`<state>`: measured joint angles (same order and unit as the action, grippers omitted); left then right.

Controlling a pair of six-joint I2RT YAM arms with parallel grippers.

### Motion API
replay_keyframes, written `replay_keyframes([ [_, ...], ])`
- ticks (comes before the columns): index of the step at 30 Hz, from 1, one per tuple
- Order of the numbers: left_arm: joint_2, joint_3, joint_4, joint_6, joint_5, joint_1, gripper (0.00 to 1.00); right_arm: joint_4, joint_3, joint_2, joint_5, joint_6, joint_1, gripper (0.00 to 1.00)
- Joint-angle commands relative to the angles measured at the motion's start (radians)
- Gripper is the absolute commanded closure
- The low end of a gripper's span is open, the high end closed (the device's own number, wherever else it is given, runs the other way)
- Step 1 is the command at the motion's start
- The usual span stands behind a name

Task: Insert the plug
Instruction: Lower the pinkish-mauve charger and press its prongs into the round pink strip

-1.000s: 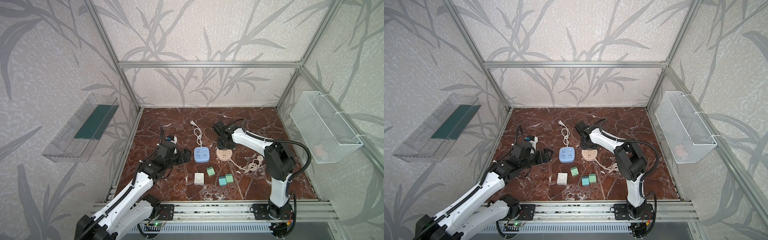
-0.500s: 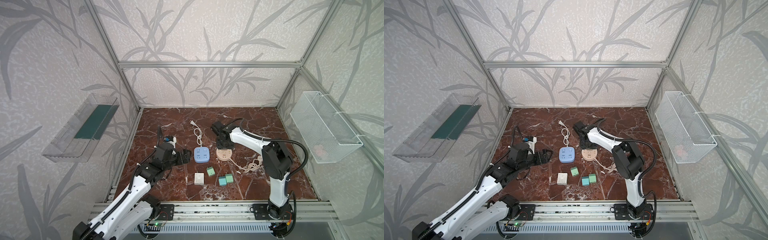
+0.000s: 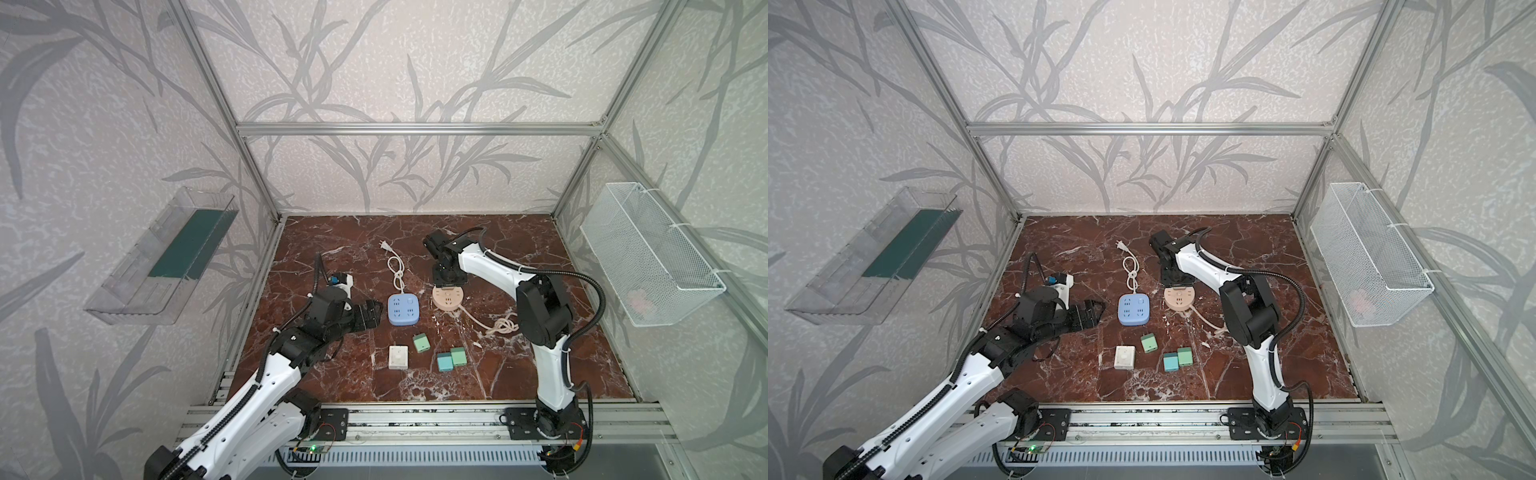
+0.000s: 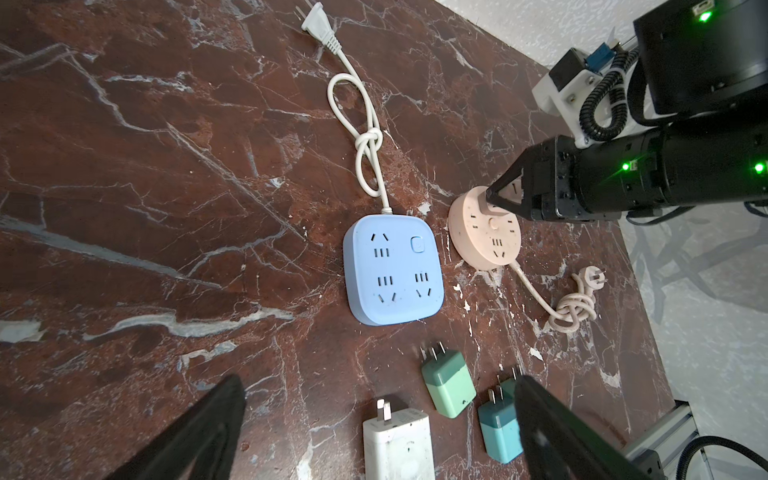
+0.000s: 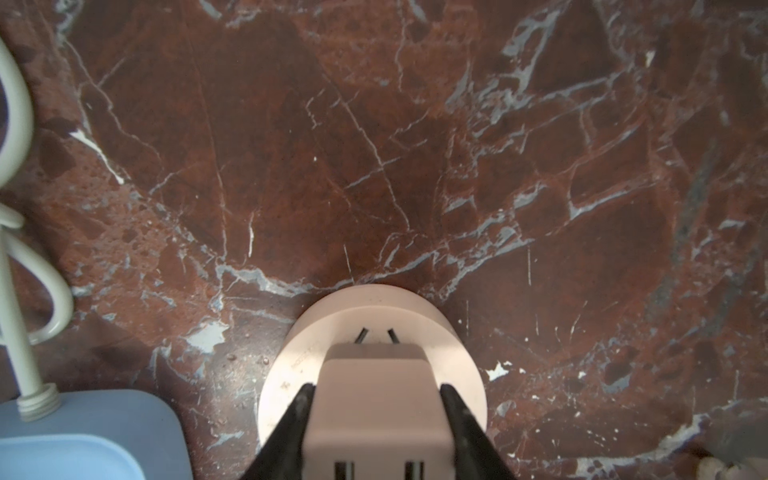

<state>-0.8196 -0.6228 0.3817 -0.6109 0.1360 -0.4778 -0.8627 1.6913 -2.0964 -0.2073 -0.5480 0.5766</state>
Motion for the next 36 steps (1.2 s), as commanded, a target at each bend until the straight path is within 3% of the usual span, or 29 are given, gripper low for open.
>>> replay_keyframes([
  [1, 0.011, 0.005, 0.004, 0.013, -0.009, -0.007, 0.02, -0.030, 0.001, -0.046, -0.025, 0.054, -0.034, 1.00],
  [14, -0.024, -0.002, 0.012, 0.017, -0.014, -0.021, 0.02, -0.024, 0.096, -0.084, 0.040, 0.141, -0.082, 1.00],
  [23, -0.050, -0.011, 0.017, 0.021, -0.015, -0.026, 0.02, 0.031, -0.011, -0.036, 0.059, 0.114, -0.092, 1.00],
  [27, -0.059, -0.021, 0.023, 0.023, -0.017, -0.027, 0.02, 0.052, -0.035, 0.006, 0.091, 0.102, -0.104, 0.86],
  [36, -0.076, -0.024, 0.021, 0.025, -0.013, -0.029, 0.02, 0.039, -0.030, 0.077, 0.115, 0.087, -0.118, 0.79],
])
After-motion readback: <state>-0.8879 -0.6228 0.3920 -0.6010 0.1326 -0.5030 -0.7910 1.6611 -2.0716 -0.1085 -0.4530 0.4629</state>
